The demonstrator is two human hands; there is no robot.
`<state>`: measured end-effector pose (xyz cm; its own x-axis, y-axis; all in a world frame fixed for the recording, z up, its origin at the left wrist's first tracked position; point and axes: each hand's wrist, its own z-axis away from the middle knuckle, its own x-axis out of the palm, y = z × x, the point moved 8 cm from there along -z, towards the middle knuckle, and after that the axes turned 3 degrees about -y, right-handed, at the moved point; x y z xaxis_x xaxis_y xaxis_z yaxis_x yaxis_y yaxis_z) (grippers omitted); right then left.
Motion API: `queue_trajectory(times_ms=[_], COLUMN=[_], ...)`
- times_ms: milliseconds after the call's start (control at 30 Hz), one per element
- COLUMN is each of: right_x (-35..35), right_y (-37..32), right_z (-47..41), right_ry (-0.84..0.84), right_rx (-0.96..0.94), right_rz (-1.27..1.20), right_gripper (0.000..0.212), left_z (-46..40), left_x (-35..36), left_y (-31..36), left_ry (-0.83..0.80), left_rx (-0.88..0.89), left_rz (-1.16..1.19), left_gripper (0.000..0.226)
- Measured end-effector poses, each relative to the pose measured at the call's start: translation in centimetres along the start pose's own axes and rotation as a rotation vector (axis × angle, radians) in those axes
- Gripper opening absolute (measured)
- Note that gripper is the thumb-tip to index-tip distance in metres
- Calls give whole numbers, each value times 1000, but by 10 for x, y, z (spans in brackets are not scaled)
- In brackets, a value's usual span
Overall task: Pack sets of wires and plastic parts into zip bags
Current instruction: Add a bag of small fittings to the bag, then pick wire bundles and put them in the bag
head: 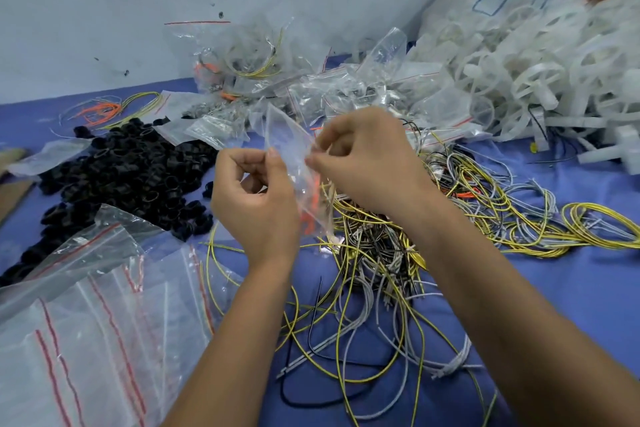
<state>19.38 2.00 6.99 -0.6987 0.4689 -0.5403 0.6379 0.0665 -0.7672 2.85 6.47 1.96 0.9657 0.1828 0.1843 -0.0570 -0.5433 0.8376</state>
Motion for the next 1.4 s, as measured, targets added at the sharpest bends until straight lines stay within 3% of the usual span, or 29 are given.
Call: queue_trajectory(times_ms=[67, 200, 300, 467, 600, 833, 1000, 1100, 1233, 1400], right_x=[-9, -13, -53, -146, -189, -211, -208, -213, -214, -182], right_y=[3, 39, 64, 98, 138, 184, 184, 175, 134, 81], right_z=[-2, 10, 26, 51, 74, 117, 111, 102, 78, 46], right_ry=[79, -25, 87, 277, -33, -299, -253, -149, 178, 335], right_rx=[0, 186, 220, 287, 522, 791, 730, 651, 364, 56], right_rz=[-125, -95, -124, 250, 665, 747, 763, 732, 585, 426], right_gripper=[10, 19, 20, 18, 21, 21, 11, 5, 10, 15], left_z=[-3, -3, 3, 28, 58, 94, 102, 91, 65, 40], left_x=[0, 8, 28, 86, 124, 155, 154, 144, 119, 79], left_y=[4, 18, 25, 39, 54, 49, 29, 20, -3, -29], left_ry=[8, -53, -176, -454, -593, -664, -705, -646, -568, -528], left_rx=[15, 62, 101, 207, 320, 280, 180, 106, -11, -67], left_rz=[8, 15, -20, -161, -237, -282, -340, -335, -386, -474], left_gripper=[13, 13, 16, 22, 18, 20, 21, 20, 17, 20])
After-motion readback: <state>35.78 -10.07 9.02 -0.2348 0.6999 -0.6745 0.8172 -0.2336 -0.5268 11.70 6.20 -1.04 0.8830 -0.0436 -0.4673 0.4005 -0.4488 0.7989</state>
